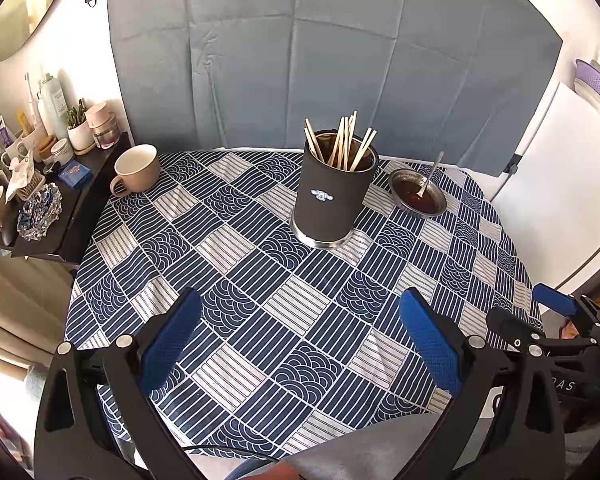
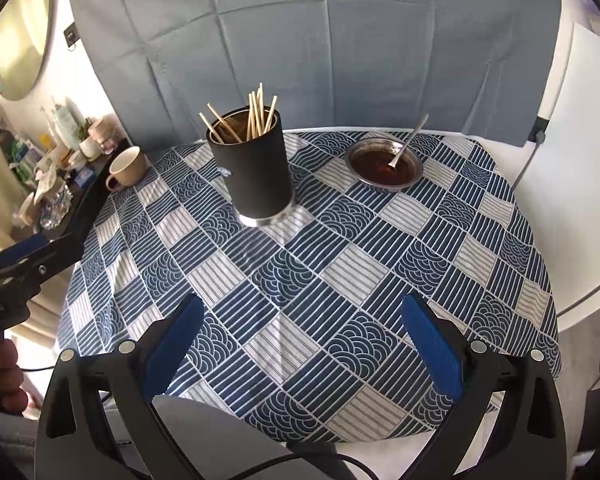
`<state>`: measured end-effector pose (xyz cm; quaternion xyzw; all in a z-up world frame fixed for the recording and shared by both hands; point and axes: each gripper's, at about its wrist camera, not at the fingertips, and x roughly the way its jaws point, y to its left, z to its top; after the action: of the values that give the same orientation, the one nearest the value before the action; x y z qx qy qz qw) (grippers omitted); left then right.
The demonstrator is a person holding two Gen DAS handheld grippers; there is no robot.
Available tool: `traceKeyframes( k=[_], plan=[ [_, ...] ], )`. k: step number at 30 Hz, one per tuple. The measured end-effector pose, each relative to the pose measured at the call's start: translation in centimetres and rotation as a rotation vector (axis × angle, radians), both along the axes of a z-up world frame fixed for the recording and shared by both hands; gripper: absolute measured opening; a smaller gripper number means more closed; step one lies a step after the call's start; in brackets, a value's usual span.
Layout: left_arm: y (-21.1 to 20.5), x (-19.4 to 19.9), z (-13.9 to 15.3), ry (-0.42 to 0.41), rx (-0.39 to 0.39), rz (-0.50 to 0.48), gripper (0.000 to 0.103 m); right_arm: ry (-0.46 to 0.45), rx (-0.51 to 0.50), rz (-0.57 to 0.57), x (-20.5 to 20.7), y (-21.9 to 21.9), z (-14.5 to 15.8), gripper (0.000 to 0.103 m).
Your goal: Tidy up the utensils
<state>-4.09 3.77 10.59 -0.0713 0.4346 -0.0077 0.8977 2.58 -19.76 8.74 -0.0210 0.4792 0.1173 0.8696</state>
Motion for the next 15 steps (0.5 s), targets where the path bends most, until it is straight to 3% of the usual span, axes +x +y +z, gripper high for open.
traceKeyframes(
  k=[15],
  plan=[
    [-0.17,0.12,-0.08,0.003,0.006,-0.001,0.097,-0.001,0.005,0.004,0.1,0.01,-0.14,0.095]
  ],
)
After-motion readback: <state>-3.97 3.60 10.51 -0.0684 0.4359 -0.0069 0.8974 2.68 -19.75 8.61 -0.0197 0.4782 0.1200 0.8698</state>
